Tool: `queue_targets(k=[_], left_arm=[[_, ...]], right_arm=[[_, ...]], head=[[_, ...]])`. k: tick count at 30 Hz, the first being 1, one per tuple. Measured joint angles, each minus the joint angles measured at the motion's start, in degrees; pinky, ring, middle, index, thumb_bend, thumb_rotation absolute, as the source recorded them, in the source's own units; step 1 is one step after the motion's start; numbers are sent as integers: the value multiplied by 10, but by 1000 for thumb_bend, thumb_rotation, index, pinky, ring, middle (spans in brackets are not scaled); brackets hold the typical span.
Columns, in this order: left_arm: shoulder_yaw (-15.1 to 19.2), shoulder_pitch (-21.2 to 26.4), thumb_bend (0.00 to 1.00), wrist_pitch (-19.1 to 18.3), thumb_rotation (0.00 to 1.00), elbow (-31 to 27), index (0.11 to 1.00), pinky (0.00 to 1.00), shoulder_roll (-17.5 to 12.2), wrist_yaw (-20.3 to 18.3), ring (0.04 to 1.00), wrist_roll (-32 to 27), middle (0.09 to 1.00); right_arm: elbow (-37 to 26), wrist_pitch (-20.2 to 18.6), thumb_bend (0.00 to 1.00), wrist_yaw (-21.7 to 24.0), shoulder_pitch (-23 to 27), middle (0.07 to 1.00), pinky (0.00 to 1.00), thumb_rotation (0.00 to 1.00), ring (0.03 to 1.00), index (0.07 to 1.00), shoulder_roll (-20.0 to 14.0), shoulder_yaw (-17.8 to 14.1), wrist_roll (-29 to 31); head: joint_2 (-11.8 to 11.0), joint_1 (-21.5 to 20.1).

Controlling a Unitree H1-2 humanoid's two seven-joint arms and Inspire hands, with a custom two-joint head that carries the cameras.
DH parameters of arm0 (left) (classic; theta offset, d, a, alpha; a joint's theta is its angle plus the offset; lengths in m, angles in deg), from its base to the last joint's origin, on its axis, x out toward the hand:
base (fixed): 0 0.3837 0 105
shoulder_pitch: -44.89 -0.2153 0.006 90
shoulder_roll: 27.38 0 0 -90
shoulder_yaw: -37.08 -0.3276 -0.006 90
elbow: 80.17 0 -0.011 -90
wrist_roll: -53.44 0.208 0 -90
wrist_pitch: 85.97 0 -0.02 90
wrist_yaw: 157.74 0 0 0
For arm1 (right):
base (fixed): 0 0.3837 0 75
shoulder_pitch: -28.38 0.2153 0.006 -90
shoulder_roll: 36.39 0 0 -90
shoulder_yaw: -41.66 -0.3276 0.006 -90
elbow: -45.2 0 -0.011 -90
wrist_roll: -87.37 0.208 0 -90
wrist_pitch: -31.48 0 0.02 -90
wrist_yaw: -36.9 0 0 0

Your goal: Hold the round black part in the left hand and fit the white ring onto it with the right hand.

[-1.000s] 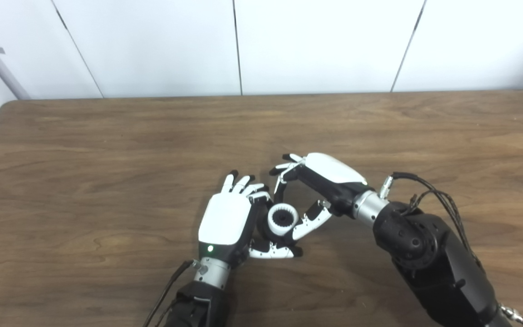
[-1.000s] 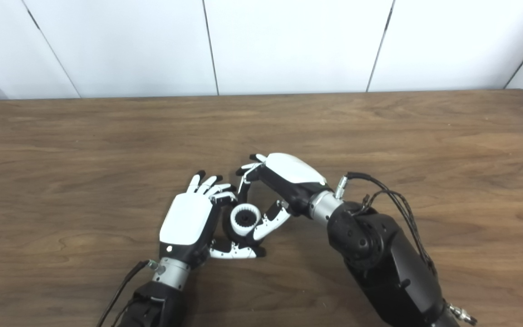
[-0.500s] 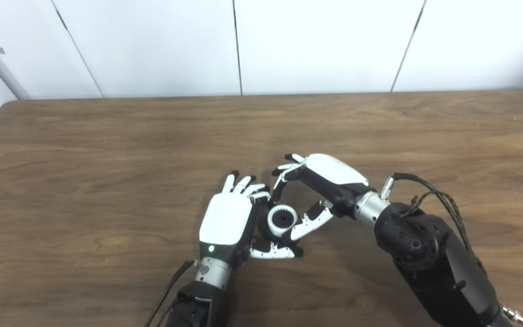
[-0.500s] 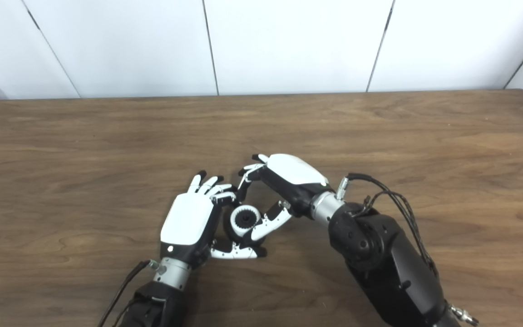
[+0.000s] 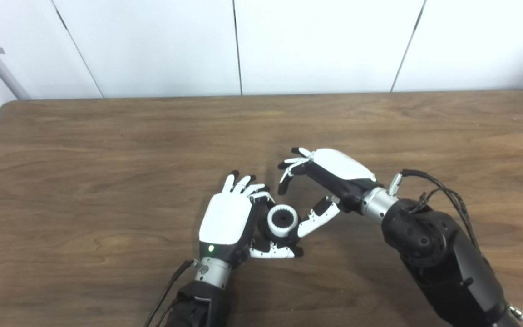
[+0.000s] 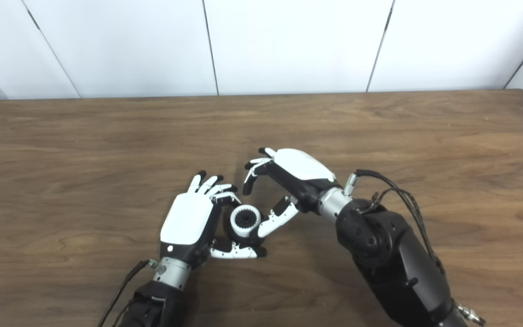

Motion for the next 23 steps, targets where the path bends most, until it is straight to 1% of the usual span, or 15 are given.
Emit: queue_targets(k=[4, 6, 12, 15, 23], left_arm=[[1, 1, 525, 1, 59, 0, 484, 1000, 0, -1, 907, -2, 785], [2, 1, 525, 1, 59, 0, 484, 1000, -1, -2, 907, -2, 785], [5, 1, 525, 2, 60, 0, 484, 1000, -5, -2, 905, -3, 782], [7, 1, 525, 2, 63, 0, 486, 1000, -6, -4, 904, -3, 782], [12, 2, 521, 5, 80, -6, 495, 1000, -10, -18, 910, -7, 803]], right_arm=[[-25, -10, 1000, 11, 1, 871, 1000, 269, 993, 616, -7, -14, -1], [-37, -18, 1000, 23, 1, 873, 1000, 266, 996, 617, -18, -20, -2], [-54, -27, 1000, 35, 1, 867, 1000, 266, 982, 626, -35, -40, -1], [-61, -33, 1000, 37, 1, 868, 1000, 268, 980, 631, -35, -48, -1], [-63, -38, 1000, 38, -8, 873, 1000, 284, 991, 638, -35, -53, -1]], head=[[-1, -1], [-1, -3], [-2, -5], [-1, -6], [-4, -6]])
